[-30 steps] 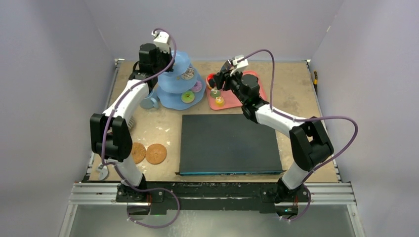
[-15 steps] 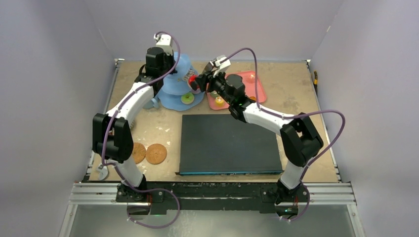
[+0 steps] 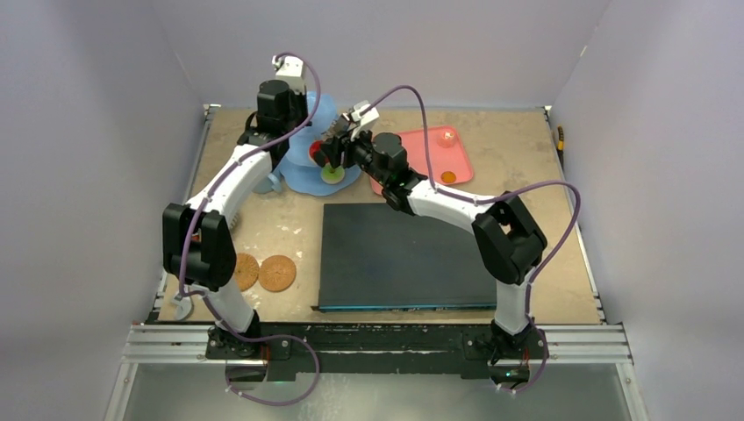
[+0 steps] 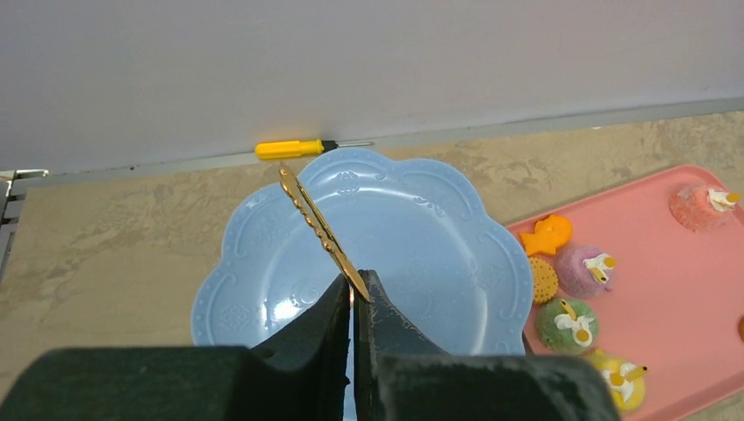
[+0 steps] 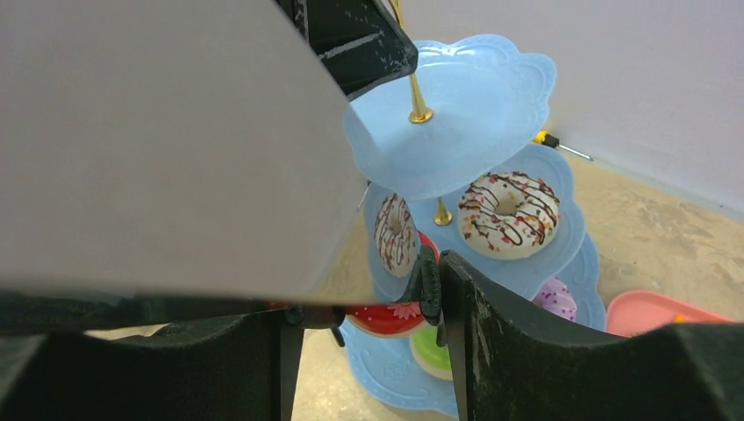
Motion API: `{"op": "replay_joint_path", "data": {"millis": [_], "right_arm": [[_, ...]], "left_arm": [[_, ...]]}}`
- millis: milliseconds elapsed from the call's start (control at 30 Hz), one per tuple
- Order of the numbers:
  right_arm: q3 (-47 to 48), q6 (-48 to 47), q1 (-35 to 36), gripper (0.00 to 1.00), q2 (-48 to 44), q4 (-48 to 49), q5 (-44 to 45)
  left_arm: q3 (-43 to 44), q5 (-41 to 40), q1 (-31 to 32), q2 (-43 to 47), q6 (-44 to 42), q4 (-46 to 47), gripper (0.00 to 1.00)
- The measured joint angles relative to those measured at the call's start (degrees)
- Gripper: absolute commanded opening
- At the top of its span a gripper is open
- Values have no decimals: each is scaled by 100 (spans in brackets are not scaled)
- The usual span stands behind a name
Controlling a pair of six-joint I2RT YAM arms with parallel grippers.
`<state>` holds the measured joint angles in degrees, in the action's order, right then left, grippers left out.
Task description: Serve the afternoon tea
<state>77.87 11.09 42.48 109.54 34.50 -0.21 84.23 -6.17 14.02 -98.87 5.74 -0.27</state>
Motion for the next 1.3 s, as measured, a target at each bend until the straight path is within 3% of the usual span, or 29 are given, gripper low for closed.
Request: {"op": "replay_joint_path", "data": {"millis": [133,367,567,967,1300], "right_arm": [[138,0,4,57,96,-4,7],[369,-28,0,57,280,-26,66],[442,-46,0,61,442,-39,68],[437,-85,0,71,496,-44,164],[-227,-109,0,69,-116,-33,219]], "left_arm": [[0,114,-2,0,20,-9,50],[219,551,-9,48,-37,-424,79],[385,802,-168,439,-236,-1021,92],[435,1346,-1993,511,-651,-1808,88],[468,1556,-2269,-1110,-1397,-2358,69]]}}
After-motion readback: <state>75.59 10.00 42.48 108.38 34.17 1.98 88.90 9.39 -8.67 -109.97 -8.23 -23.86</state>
